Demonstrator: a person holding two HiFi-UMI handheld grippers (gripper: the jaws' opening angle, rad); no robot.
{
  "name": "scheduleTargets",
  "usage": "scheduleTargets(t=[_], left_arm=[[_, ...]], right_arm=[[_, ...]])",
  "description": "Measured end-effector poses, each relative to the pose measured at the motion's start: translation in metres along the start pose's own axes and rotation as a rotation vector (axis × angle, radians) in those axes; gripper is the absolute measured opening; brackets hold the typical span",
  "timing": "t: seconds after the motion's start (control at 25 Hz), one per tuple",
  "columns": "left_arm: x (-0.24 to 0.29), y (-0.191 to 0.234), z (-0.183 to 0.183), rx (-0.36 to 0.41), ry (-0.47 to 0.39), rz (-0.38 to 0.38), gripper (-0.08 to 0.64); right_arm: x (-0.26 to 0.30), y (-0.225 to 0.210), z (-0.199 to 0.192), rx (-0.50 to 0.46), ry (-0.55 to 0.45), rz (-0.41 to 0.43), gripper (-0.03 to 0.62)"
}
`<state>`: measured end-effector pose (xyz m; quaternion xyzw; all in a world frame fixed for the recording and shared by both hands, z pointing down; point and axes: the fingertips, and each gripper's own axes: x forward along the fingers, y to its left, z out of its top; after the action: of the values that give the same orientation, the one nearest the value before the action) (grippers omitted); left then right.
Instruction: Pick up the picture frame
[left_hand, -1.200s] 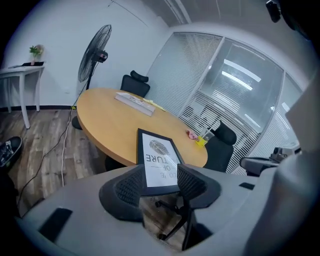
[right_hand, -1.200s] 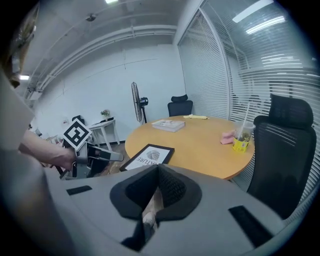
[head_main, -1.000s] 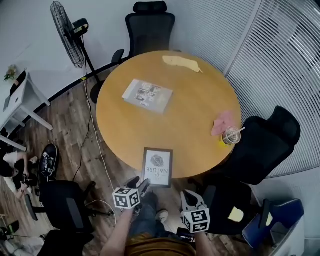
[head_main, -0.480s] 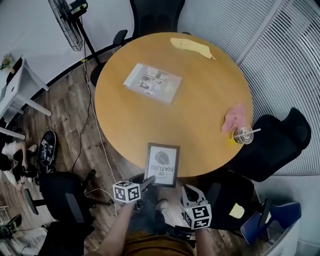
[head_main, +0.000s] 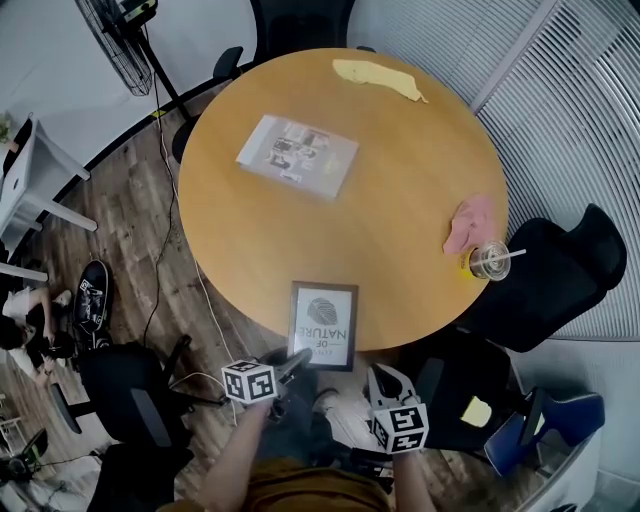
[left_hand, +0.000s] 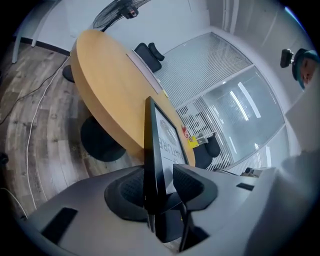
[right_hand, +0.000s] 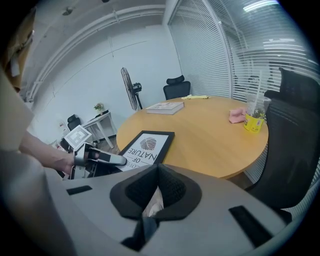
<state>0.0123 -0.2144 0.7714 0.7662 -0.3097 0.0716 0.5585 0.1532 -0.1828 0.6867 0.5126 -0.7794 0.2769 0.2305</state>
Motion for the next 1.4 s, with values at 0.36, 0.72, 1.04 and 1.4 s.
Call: scheduleTargets(t=[0.36,0.72,1.04,1.4], left_arm=[[-0.006,-0.013,0.004,-0.082,-0.055,-0.023,0.115],[-0.017,-0.04,0.013,-0.127,-0.164,-0.043,0.07],[-0.029,-0.086,0.027,0.07,-0.231,0.002,0.055],[-0.062,-0.131,0.034,0.199,-0.295,0.023,0.055]], right_arm=[[-0.013,0.0,0.01,0.066,-0.06,0.004,0.012],[-0.046,-0.008,0.025,0.143,-0.169,-0.03,0.012],[-0.072,0.006,0.05,0.09,-0.265,-0.02,0.012],[-0.104,0.028,0.067,0.089,-0.355,0.004,0.012]])
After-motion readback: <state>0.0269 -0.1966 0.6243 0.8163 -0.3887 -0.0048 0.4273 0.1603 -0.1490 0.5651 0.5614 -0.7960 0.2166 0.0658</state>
